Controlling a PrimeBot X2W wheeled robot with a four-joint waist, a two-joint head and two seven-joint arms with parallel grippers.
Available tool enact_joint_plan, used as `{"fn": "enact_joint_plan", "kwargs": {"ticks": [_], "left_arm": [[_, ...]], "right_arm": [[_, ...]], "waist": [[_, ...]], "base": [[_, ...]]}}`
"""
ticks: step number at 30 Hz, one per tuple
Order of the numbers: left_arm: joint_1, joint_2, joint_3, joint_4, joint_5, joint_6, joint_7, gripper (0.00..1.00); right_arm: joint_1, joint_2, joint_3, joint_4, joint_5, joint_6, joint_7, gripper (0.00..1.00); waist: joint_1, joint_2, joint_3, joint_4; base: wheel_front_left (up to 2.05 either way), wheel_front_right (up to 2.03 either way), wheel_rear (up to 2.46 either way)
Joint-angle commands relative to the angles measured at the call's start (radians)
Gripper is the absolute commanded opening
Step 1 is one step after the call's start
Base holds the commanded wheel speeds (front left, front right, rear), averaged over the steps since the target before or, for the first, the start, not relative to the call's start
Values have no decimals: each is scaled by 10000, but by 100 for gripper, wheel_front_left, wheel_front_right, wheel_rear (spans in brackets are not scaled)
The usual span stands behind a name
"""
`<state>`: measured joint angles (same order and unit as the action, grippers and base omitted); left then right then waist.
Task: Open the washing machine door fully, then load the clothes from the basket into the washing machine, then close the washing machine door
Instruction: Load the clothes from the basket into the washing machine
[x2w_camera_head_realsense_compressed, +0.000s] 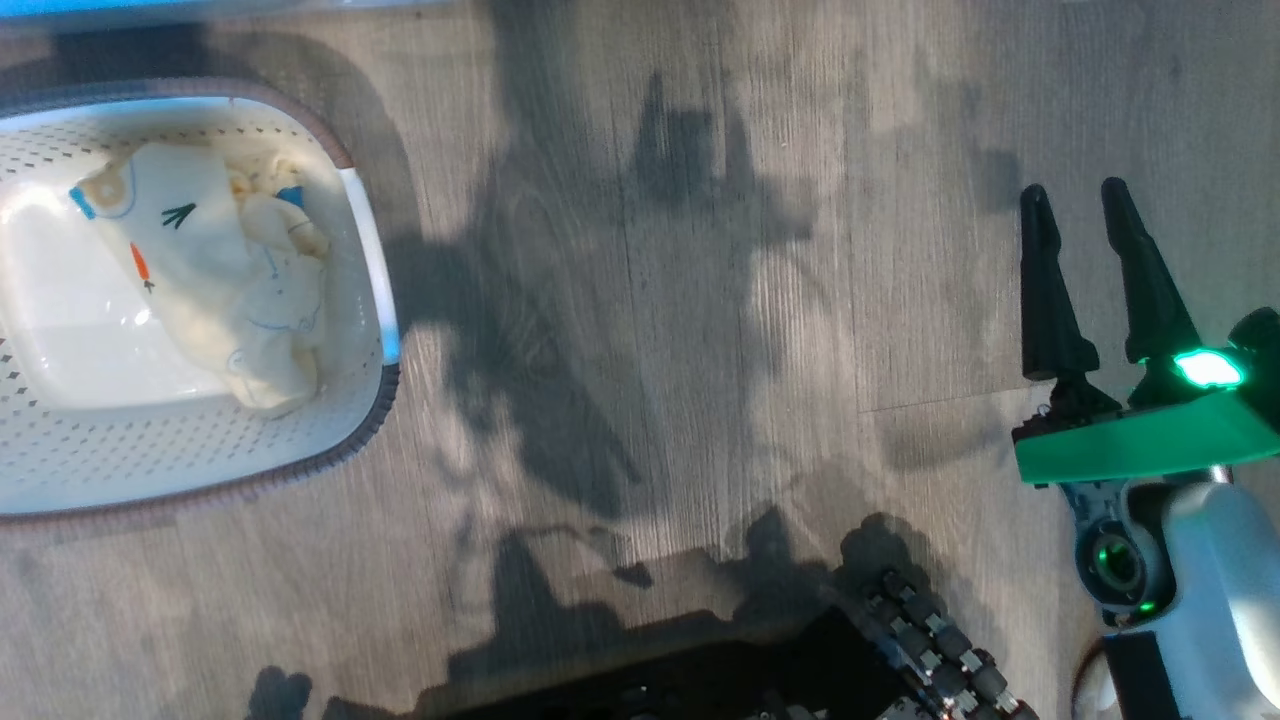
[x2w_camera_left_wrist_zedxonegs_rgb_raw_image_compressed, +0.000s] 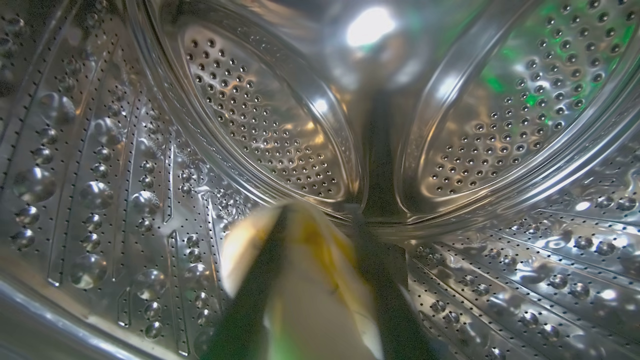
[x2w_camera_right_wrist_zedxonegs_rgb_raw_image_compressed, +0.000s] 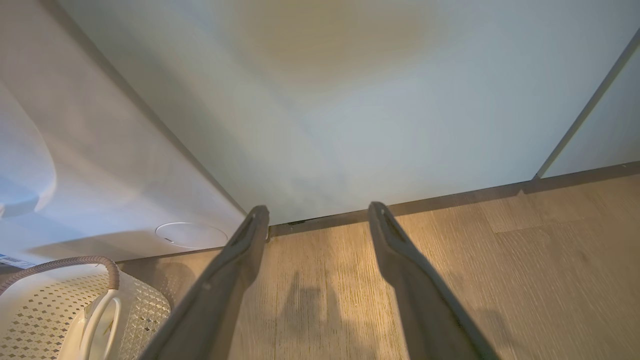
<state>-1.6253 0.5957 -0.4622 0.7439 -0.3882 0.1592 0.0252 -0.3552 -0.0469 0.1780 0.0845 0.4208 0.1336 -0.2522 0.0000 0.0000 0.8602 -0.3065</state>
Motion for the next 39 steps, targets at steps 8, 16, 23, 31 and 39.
{"fn": "enact_joint_plan", "kwargs": {"ticks": [8,16,23,31,39], "left_arm": [[78,-72,201,-91,-381,67,-360,100],[1336,-311,379,-524,-825,442,-637,100],[3285,-332,655,-1827,-1266,987,-1177,100],[6135,-464,862,-4232,-1650,1837,-1920,100],[8798,-654,787,-6378,-1681,2732,-2396,100]], "right_arm": [[211,-33,5,-185,-173,-29,-95,100],[324,-33,-252,-220,-402,-29,-95,100],[507,-33,-671,-330,-727,-29,-95,100],[773,-110,-1206,-471,-1120,-29,-95,100],[1087,-330,-1483,-554,-1410,-29,-95,100]], "waist": [[0,0,-200,280],[0,0,-514,581],[0,0,-967,909],[0,0,-1635,1433],[0,0,-2437,1915]], "base": [[0,0,0],[0,0,0],[0,0,0],[0,0,0],[0,0,0]]}}
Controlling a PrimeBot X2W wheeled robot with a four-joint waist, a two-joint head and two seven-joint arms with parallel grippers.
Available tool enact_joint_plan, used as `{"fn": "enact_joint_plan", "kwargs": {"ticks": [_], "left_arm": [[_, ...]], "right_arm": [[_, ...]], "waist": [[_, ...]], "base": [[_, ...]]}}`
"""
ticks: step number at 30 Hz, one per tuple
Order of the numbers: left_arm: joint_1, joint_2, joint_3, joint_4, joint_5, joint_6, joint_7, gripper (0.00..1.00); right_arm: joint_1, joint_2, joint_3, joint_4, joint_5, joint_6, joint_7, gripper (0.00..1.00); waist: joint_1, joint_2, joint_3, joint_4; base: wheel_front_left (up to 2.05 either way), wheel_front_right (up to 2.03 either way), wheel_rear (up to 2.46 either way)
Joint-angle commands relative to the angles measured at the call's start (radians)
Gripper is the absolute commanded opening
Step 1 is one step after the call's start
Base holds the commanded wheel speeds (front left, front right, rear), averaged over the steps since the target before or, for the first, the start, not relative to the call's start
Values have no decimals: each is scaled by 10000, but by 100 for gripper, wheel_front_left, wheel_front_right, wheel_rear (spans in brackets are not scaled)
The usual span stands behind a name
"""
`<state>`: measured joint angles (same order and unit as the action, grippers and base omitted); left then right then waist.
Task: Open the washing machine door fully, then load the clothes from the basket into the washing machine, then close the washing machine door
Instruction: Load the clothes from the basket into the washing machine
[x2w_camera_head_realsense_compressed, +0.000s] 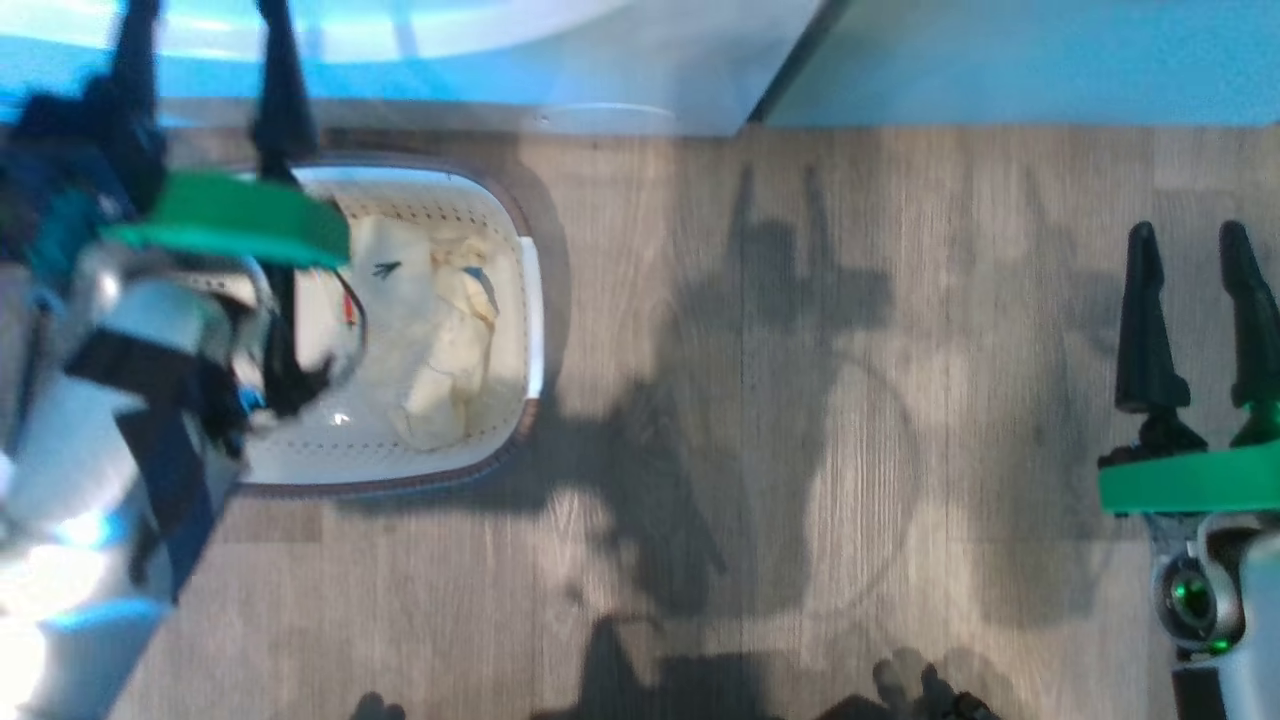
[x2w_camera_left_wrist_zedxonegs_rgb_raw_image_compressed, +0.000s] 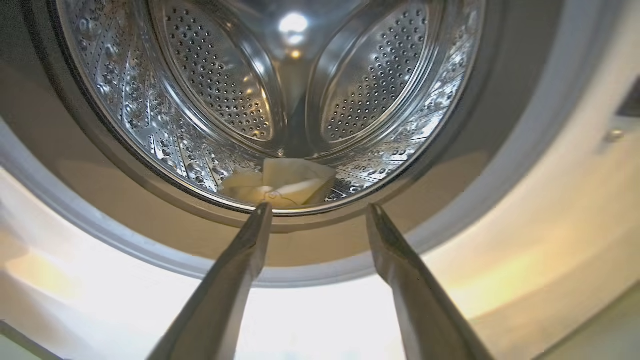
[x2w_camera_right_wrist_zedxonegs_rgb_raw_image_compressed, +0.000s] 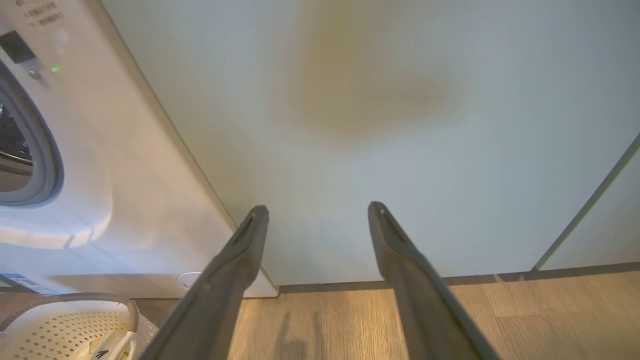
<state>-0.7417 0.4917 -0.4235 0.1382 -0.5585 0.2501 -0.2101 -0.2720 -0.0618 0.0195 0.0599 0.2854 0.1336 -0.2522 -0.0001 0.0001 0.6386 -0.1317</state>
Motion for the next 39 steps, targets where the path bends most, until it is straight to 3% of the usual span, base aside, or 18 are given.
{"fn": "enact_joint_plan", "kwargs": {"ticks": [1,5,14,33,39], "left_arm": [[255,352,367,-529,55,1924,-98,100],[1405,92,278,-1275,191,2297,-329,100],[3567,-545,10,-1820,495,2617,-498,100],[5688,-1433,-338,-1277,933,1867,-516,100],[6227,-1425,-126,-1149,913,1681,-516,100]], "right_arm": [[307,-207,65,-324,-97,-29,-95,100],[531,-322,-45,-315,-207,-29,-95,100],[1162,-444,-48,-166,-461,-29,-95,100],[2876,-295,-247,-898,-881,-29,642,100],[3387,-153,-273,-1080,-976,-29,887,100]], "waist": [[1,-1,-332,225],[1,-1,-872,439],[1,-1,-2350,770],[1,-1,-4905,1116],[1,-1,-5451,1130]], "base": [[0,0,0],[0,0,0],[0,0,0],[0,0,0],[0,0,0]]}}
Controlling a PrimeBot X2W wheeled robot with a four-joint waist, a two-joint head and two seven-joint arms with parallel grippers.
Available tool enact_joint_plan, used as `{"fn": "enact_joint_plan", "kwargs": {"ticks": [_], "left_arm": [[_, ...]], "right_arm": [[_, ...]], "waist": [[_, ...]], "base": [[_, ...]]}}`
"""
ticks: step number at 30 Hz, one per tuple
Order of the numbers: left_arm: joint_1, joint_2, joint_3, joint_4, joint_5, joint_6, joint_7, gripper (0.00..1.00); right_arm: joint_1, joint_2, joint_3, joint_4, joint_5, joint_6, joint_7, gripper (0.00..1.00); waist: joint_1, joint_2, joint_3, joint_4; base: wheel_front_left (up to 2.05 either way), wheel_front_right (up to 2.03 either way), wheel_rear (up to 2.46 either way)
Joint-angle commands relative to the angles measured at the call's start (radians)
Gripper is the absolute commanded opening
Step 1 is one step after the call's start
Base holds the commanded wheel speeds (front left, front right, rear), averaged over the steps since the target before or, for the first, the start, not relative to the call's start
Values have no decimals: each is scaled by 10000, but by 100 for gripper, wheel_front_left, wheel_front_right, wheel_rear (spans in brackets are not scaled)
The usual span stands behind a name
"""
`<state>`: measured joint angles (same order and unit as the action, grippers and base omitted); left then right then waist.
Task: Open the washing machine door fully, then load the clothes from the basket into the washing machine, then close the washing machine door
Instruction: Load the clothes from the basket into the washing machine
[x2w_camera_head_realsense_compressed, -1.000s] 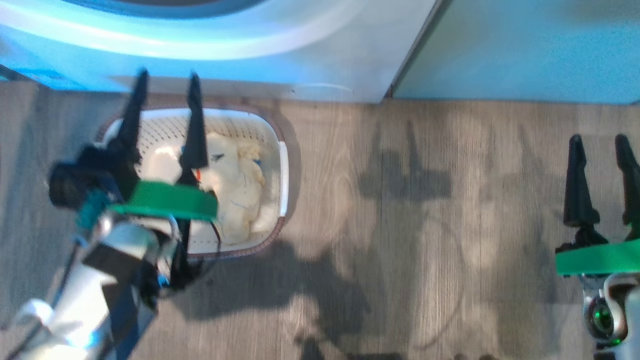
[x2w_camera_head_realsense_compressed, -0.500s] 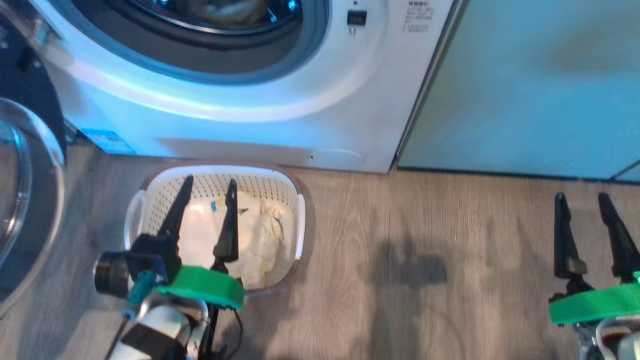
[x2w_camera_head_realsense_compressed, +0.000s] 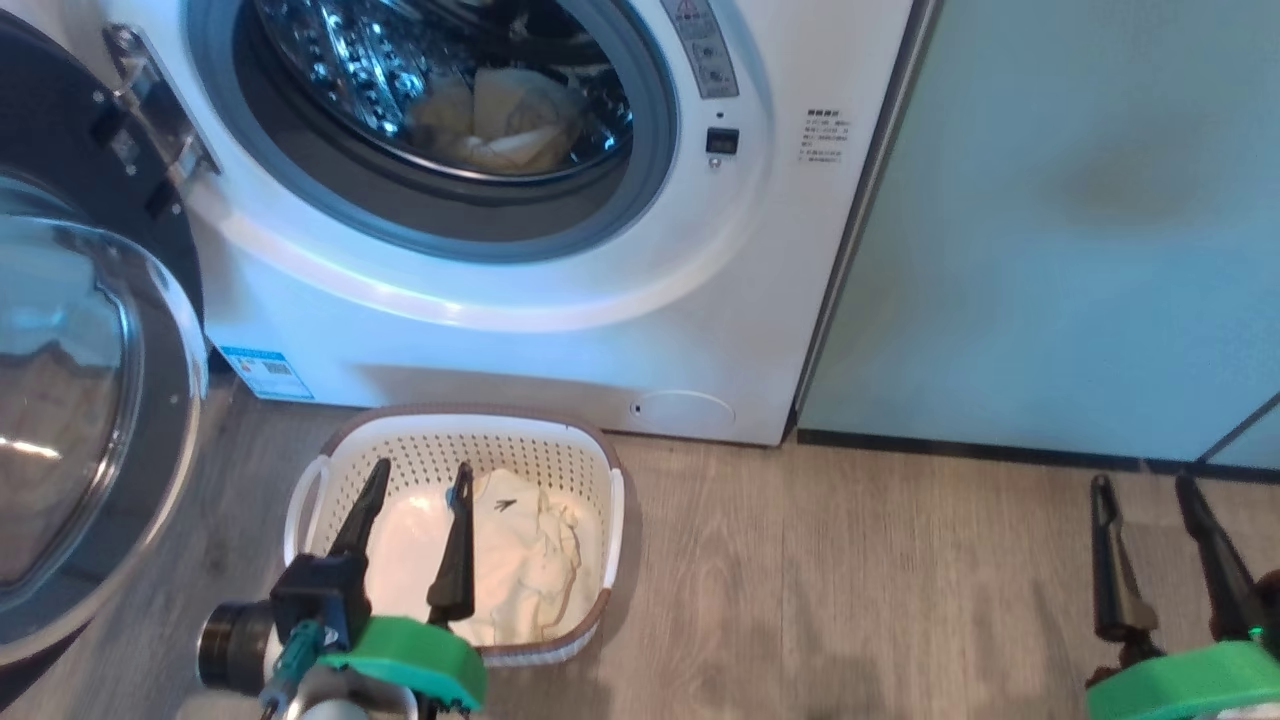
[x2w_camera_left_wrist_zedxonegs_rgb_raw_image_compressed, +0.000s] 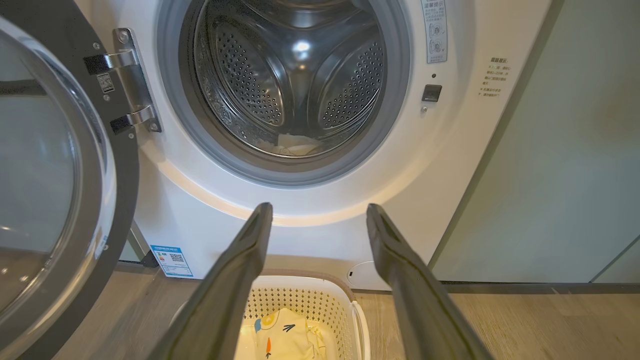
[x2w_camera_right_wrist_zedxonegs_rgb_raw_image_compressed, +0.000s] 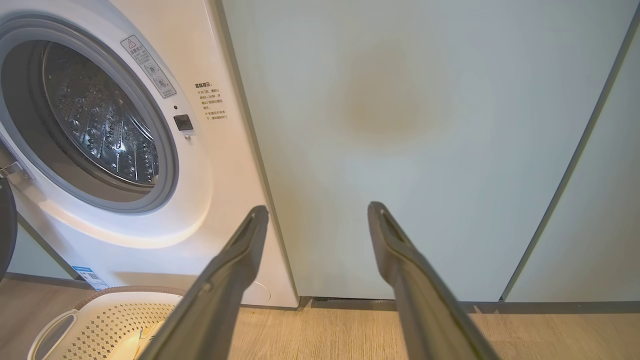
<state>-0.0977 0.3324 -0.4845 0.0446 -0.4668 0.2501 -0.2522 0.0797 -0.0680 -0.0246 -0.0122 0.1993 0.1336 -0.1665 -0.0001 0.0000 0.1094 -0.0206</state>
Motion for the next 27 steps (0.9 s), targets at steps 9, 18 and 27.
{"fn": "enact_joint_plan", "kwargs": {"ticks": [9,18,27], "left_arm": [[203,164,707,-329,-5,1597,-95,100],[254,106,751,-269,-1,1533,-95,100],[229,26,729,-120,22,1409,-95,100]], "right_arm": [[340,56,70,-602,-175,-29,215,100],[411,121,90,-650,-207,-29,285,100],[366,144,148,-546,-193,-29,234,100]], "waist": [[1,0,-502,18],[1,0,-546,47],[1,0,-486,68]], "base": [[0,0,0],[0,0,0],[0,0,0]]}}
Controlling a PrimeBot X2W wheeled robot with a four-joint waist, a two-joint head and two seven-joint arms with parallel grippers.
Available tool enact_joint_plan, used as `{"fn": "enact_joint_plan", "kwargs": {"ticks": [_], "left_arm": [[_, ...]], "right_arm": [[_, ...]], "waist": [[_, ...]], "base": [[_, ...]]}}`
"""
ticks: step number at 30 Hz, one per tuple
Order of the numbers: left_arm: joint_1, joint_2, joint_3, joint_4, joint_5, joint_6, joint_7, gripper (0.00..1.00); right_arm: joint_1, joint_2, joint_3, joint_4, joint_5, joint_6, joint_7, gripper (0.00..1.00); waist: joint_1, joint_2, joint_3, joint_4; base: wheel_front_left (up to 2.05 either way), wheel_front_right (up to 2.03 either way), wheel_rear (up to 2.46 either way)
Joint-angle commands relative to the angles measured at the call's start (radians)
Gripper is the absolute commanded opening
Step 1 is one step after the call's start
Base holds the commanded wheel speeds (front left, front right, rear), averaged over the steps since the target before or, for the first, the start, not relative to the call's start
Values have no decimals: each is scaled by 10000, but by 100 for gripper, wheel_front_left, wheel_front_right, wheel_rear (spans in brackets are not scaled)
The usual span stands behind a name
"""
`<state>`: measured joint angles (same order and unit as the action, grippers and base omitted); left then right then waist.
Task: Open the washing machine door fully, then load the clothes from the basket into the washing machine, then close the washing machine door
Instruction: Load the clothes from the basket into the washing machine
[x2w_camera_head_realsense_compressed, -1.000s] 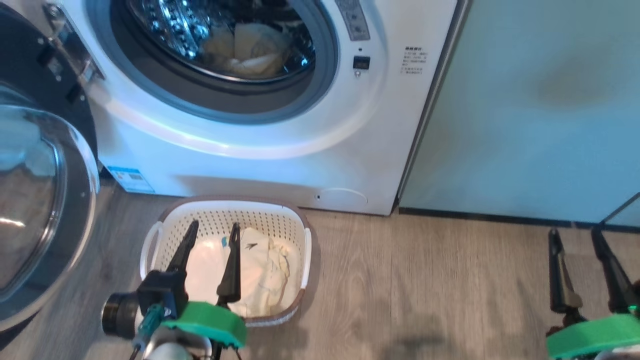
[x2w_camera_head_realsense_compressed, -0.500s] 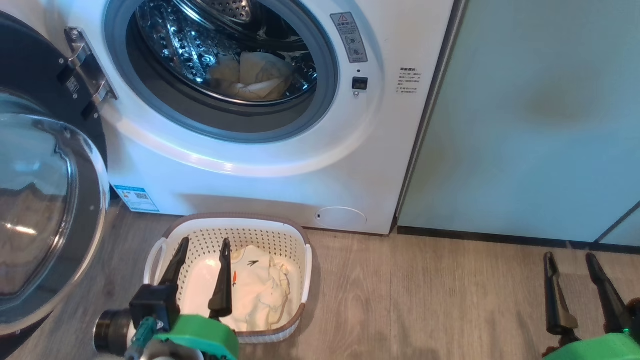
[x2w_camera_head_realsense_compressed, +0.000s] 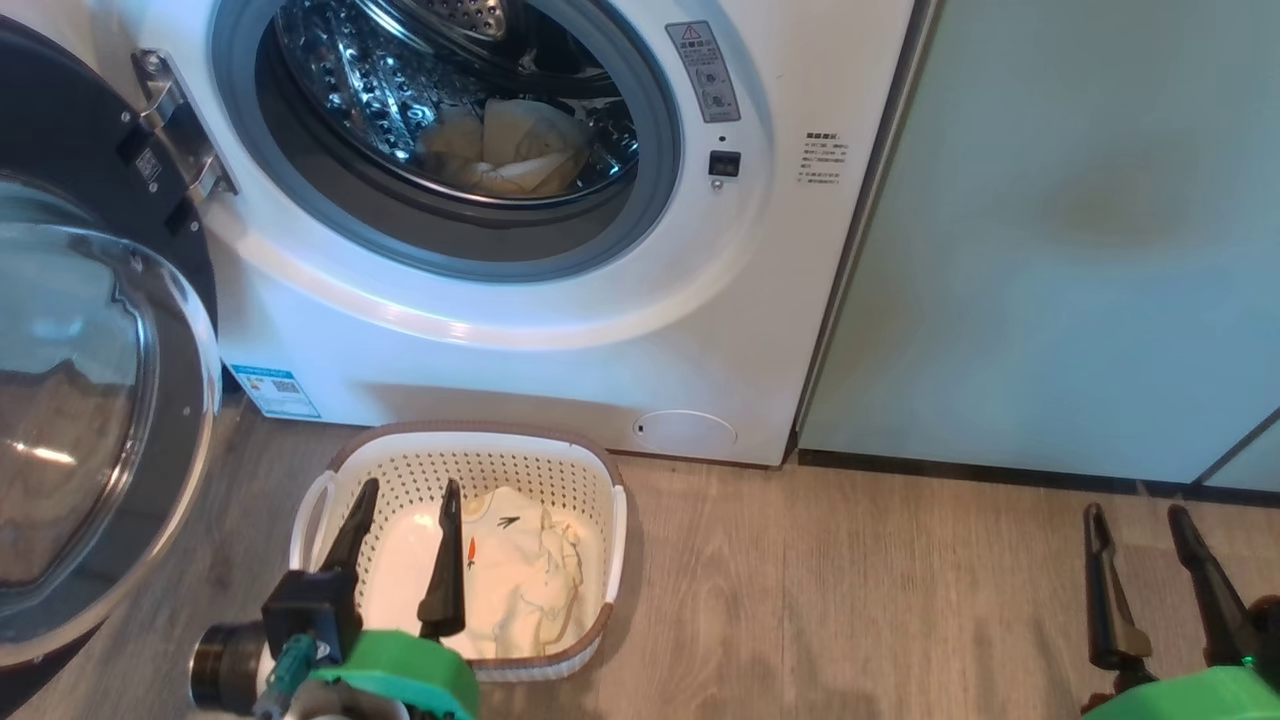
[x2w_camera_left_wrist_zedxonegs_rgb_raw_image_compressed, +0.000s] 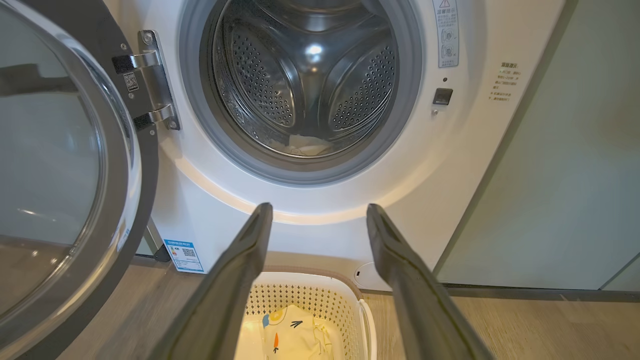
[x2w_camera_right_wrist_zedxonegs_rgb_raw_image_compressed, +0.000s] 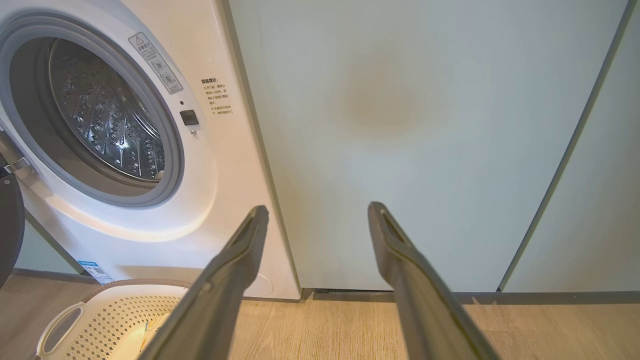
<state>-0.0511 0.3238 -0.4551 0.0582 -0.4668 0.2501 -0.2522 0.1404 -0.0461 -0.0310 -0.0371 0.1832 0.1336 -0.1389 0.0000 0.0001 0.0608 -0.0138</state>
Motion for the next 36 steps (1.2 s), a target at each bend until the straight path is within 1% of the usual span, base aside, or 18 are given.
{"fn": "enact_joint_plan", "kwargs": {"ticks": [1,10,13,17,23,29,36], "left_arm": [[-252,83,435,-233,4,1387,-95,100],[-716,-202,347,254,-55,1125,-95,100],[-1021,-329,281,576,-125,951,-88,100],[-1679,-507,81,1171,-160,604,-13,100],[-2861,-806,-183,2320,-164,159,195,100],[-4044,-1090,-173,3836,-332,-285,217,100],[-5544,-1336,-28,5737,-713,-1090,222,100]], "right_arm": [[-248,-73,223,-291,-26,-29,-44,100],[-437,-66,317,-370,2,-29,-68,100],[-578,-93,355,-425,46,-29,-91,100],[-822,-163,340,-492,124,-29,-164,100],[-1325,-298,373,-513,308,-29,-400,100],[-1937,-456,490,-383,517,-29,-637,100],[-2736,-597,703,-306,773,-29,-912,100]], "waist": [[0,-1,16,-2],[0,-1,525,-71],[0,-1,943,-148],[0,-1,1675,-225],[0,-1,2863,-364],[0,-1,4001,-562],[0,-1,5458,-805]], "base": [[0,0,0],[0,0,0],[0,0,0],[0,0,0],[0,0,0],[0,0,0],[0,0,0]]}}
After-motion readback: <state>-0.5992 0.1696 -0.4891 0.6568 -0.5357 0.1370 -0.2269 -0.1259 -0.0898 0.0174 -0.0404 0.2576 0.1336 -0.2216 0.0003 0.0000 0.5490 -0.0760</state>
